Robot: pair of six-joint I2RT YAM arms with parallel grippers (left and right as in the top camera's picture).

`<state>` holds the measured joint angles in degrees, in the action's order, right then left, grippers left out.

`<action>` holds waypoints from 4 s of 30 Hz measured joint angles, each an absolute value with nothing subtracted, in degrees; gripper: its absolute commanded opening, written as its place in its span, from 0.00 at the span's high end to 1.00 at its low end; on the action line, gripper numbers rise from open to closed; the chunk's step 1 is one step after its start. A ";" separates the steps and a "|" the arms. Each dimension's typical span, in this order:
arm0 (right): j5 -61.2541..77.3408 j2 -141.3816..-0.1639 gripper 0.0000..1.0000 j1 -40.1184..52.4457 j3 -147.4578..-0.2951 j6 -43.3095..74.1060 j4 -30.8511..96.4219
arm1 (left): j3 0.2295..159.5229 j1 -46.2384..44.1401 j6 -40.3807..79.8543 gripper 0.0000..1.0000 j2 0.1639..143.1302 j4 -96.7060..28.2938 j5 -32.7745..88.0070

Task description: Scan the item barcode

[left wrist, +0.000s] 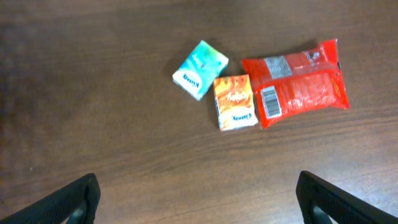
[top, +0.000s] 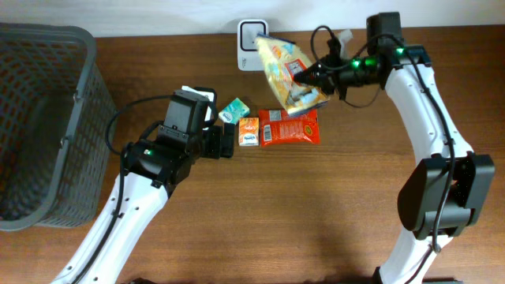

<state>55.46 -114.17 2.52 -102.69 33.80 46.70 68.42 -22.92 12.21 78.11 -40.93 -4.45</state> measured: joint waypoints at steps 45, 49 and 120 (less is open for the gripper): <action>5.98 -115.98 0.01 -48.07 -100.27 32.42 44.77 | 68.42 -22.96 12.19 0.01 78.17 -40.97 -4.40; 9.80 -115.98 0.01 -46.28 -100.16 31.97 47.37 | 68.42 -22.96 12.19 0.01 78.17 -40.95 -4.43; 3.84 -125.47 0.01 12.05 -101.10 5.56 52.34 | 68.42 -22.96 12.21 0.01 78.17 -40.97 -4.43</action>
<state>3.84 -125.47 12.05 -101.10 5.56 52.34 68.42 -22.96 12.21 78.17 -40.97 -4.43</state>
